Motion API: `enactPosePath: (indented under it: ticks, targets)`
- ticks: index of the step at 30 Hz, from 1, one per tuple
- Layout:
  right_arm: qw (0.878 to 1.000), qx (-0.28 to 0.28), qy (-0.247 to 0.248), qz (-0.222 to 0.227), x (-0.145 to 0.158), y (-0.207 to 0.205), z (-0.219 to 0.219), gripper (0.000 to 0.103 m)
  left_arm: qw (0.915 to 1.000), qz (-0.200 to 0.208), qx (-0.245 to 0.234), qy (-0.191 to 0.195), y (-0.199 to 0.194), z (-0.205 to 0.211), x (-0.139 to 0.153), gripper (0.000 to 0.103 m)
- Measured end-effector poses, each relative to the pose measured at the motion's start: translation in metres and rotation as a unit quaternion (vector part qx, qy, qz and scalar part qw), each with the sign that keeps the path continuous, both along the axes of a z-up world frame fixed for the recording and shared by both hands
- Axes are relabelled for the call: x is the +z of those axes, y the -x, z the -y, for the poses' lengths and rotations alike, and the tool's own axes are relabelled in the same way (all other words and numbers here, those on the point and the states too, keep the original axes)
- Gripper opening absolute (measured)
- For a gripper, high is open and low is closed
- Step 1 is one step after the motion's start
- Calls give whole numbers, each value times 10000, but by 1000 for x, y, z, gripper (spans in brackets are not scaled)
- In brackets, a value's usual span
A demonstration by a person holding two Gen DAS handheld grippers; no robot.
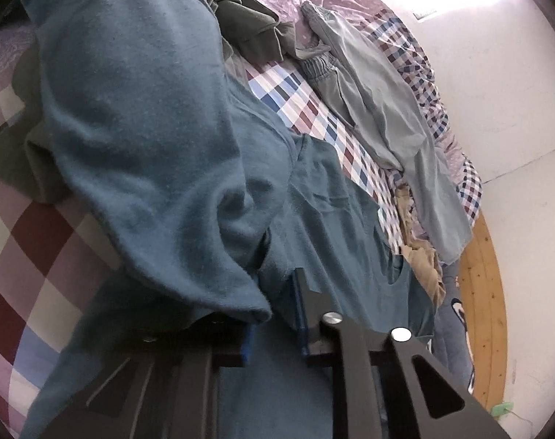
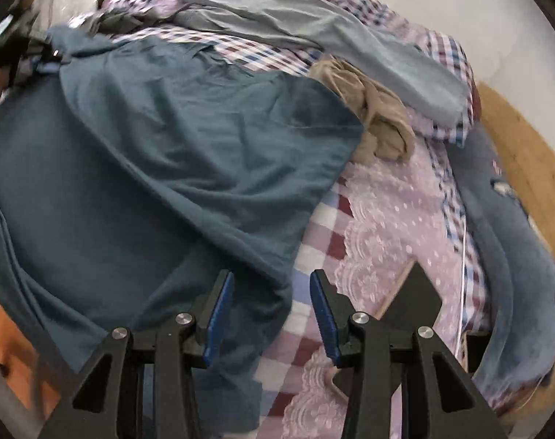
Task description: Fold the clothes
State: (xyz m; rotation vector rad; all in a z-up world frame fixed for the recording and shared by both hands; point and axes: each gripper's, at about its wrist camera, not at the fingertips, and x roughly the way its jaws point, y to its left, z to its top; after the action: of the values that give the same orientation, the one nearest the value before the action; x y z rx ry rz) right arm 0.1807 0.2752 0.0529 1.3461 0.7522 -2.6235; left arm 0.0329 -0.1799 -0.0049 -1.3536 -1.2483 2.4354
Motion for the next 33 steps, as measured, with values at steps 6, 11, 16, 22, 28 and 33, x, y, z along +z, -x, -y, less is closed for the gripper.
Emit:
enactPosePath:
  ticks: [6,11,16,22,28,33]
  targets:
    - [9958,490,-761,-140,-23,-4,20,1,9999,-18,127,-43,-11,8,-1,7]
    - [9969,407,-664,-78,-30,-13,7,0,9996,76,198,-177,-33,18,-6,6]
    - [9984,264,-457,182,-24,-18,-7,1,9996,167,155,-163,-39,20,-5,6]
    - [9986,-168,489,-75,16,-12,-21,10,9996,272,53,102,-48,16,1,7]
    - [9856,-837,1421,-362,42,57,-46,46,9986,317,56,426,-51,14,8,13]
    - [9552,-1533,2532,-23,27,136,-85,46,9975,96,241,661,-61,19,24,28]
